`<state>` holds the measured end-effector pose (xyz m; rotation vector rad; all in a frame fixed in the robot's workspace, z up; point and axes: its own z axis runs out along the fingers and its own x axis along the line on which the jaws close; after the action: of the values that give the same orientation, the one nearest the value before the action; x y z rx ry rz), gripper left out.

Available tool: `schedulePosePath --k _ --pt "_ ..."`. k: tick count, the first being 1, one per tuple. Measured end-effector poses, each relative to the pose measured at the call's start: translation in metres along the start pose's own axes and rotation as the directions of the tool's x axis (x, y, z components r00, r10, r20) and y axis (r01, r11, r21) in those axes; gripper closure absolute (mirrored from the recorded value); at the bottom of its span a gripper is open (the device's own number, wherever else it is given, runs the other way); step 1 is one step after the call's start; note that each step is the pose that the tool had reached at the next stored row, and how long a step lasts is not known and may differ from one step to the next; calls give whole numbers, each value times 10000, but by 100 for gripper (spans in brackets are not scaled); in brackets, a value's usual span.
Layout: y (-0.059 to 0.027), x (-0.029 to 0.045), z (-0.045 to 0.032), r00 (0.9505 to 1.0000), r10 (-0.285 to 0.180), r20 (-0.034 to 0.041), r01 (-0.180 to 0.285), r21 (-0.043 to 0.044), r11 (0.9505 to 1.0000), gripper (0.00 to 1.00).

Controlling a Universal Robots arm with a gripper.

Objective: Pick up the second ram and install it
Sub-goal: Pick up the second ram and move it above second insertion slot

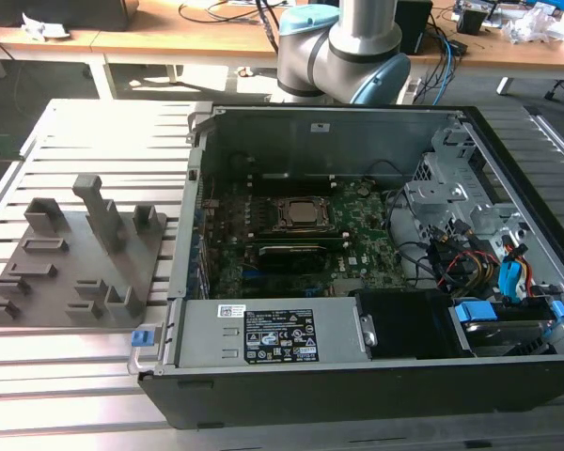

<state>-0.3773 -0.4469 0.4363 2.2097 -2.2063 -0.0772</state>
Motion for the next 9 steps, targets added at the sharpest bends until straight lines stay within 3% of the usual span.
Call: schedulePosePath --k 5,6,7,8,9 --pt "3 -2 -85 10000 0 9 0 0 10000 86" --pt "1 -1 -88 9999 -8 103 8 -1 10000 86" --pt "1 -1 -88 9996 -14 269 14 -3 10000 86" --pt "1 -2 -87 9984 -27 562 27 -2 10000 86" --pt "1 -2 -87 9976 -33 688 33 -1 10000 86"
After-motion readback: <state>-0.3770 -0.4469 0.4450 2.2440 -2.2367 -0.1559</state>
